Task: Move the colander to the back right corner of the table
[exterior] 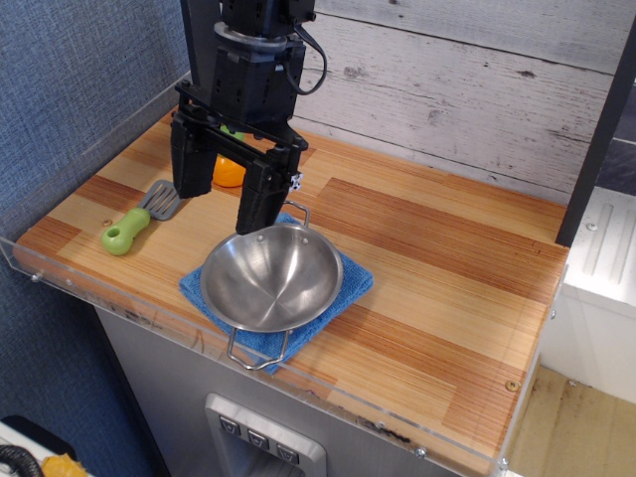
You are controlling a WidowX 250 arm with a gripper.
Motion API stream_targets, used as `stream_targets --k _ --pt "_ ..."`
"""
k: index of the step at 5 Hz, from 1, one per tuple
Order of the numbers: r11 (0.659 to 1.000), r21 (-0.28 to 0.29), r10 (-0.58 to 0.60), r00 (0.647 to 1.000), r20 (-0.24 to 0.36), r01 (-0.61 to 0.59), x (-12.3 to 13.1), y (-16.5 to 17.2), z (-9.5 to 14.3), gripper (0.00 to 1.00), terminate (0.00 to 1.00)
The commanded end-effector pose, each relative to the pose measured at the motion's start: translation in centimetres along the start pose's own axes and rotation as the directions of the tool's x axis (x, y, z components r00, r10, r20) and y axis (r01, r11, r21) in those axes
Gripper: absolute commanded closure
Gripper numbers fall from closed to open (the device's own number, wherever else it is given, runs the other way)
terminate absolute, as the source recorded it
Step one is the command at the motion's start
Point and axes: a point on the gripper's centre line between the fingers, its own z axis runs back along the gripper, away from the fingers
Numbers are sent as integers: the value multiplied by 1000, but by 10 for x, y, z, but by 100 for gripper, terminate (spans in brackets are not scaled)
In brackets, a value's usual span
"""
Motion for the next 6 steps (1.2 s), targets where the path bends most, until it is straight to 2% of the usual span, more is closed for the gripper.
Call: stream_targets --k 1,2,3,4,5,6 --pt "1000 0 0 1000 0 0 0 0 0 0 0" --pt "998 5 -60 998 6 60 11 -22 -3 0 0" --pt "996 8 -91 993 78 90 21 -45 -4 0 0" --pt "996 32 -88 978 188 83 18 -63 -2 0 0" --pt "997 9 -75 956 284 76 17 -73 -8 0 0" --pt "997 -11 -65 949 309 72 21 -79 -16 0 0"
